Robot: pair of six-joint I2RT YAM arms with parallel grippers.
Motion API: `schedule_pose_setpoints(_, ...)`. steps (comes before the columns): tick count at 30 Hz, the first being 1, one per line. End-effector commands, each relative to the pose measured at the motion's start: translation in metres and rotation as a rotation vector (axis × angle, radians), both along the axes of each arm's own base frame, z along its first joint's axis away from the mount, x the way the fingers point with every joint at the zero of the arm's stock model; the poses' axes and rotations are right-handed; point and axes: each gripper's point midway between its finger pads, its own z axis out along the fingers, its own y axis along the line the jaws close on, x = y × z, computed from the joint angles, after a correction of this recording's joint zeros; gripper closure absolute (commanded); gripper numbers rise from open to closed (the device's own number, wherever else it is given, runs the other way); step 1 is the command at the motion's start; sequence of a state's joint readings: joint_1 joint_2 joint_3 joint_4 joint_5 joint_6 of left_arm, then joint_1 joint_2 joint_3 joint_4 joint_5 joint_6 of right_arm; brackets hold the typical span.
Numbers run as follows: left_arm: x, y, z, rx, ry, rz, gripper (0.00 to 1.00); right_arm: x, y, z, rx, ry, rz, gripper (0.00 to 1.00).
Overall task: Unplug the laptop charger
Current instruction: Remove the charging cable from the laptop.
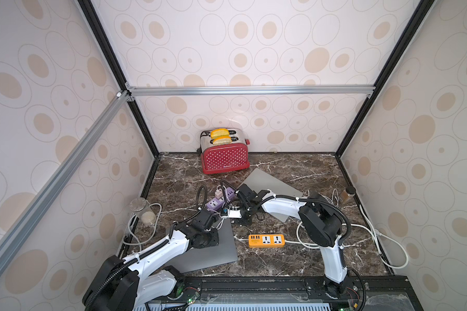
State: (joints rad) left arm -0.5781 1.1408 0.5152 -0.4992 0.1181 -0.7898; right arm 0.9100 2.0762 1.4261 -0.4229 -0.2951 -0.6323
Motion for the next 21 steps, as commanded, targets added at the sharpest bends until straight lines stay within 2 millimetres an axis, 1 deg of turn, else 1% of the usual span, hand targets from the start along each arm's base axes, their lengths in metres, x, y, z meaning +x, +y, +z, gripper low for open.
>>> schedule_pose_setpoints(1, -0.036, 0.028, -0.034, 0.114, 0.155, 0.029, 0.55, 0.005, -0.02, -0.008, -0.075, 0.004, 0.002, 0.96)
schedule_pose_setpoints(7, -0.033, 0.026, -0.031, 0.105, 0.142, 0.026, 0.55, 0.002, -0.029, -0.005, -0.067, 0.015, -0.027, 0.95)
schedule_pose_setpoints(10, -0.027, 0.02, -0.024, 0.083, 0.114, 0.012, 0.54, 0.0, -0.032, -0.002, -0.067, 0.026, -0.048, 0.93)
schedule_pose_setpoints(11, -0.025, 0.019, -0.021, 0.076, 0.102, 0.007, 0.53, 0.001, -0.033, -0.001, -0.065, 0.023, -0.065, 0.91)
schedule_pose_setpoints(13, -0.02, 0.018, -0.014, 0.075, 0.074, 0.001, 0.52, 0.002, -0.034, 0.001, -0.055, 0.02, -0.086, 0.82)
schedule_pose_setpoints(15, -0.012, 0.015, -0.002, 0.072, 0.039, -0.017, 0.52, 0.003, -0.034, 0.005, -0.042, 0.014, -0.115, 0.72)
schedule_pose_setpoints(17, -0.005, 0.013, 0.013, 0.07, -0.004, -0.033, 0.52, 0.004, -0.034, 0.012, -0.022, 0.011, -0.144, 0.63)
schedule_pose_setpoints(18, 0.001, 0.012, 0.022, 0.064, -0.039, -0.035, 0.52, 0.004, -0.034, 0.016, -0.008, 0.011, -0.153, 0.61)
schedule_pose_setpoints(19, 0.0, 0.015, 0.029, 0.082, -0.041, -0.04, 0.52, 0.004, -0.033, 0.022, 0.008, 0.008, -0.162, 0.58)
schedule_pose_setpoints(21, 0.008, 0.016, 0.046, 0.092, -0.086, -0.049, 0.52, 0.004, -0.033, 0.033, 0.035, 0.0, -0.178, 0.52)
